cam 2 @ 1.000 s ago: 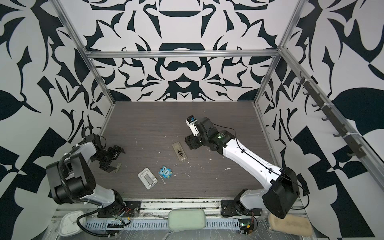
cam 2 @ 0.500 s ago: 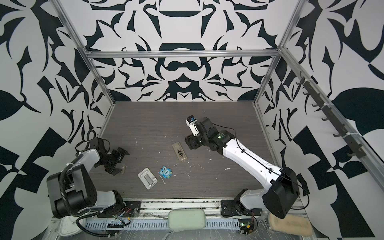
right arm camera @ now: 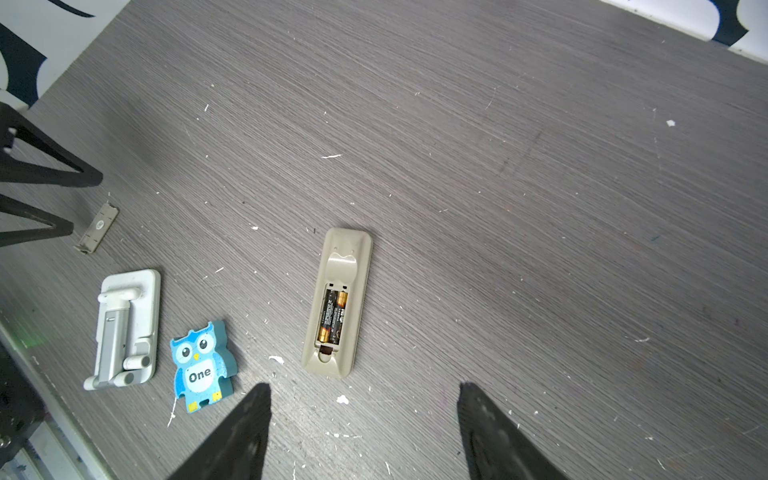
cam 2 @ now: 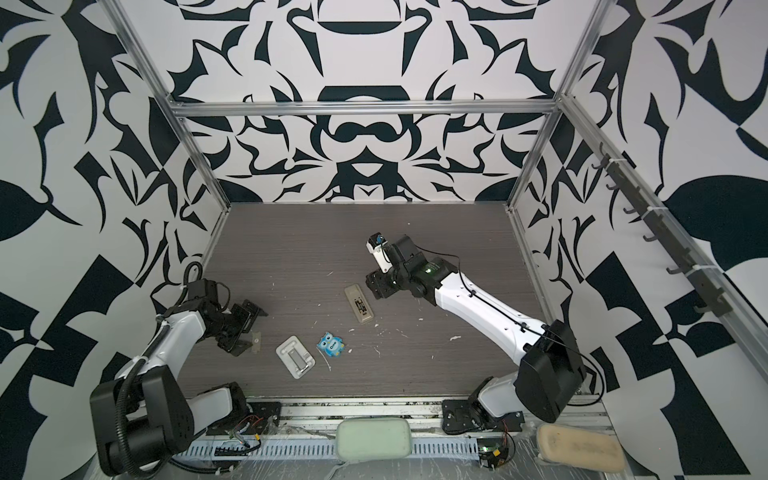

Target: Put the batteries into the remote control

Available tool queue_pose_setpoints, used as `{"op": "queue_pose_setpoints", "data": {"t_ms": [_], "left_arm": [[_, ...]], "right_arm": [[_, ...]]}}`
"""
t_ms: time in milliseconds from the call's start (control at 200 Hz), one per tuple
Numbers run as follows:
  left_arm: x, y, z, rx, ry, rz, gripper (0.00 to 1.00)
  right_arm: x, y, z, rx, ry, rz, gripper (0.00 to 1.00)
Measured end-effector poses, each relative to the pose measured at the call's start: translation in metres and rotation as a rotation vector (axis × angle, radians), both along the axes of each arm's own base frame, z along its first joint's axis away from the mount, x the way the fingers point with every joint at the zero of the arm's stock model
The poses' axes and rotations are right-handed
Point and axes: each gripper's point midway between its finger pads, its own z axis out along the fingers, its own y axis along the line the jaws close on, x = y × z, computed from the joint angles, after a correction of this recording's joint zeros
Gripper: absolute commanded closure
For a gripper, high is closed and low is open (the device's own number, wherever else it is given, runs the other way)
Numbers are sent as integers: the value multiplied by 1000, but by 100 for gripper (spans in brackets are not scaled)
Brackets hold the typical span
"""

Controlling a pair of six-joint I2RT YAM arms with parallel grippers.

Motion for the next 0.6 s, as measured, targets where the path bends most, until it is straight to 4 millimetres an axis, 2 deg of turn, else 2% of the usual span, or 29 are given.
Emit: {"op": "queue_pose_setpoints", "data": {"t_ms": [390, 600], "left_arm": [[-10, 11, -10, 107, 77, 12, 7], [-19, 1, -30, 126, 178, -58, 6]], "right_arm": [[-1, 1, 0, 5, 3, 5, 26], [-1, 1, 0, 5, 2, 5, 26]]}}
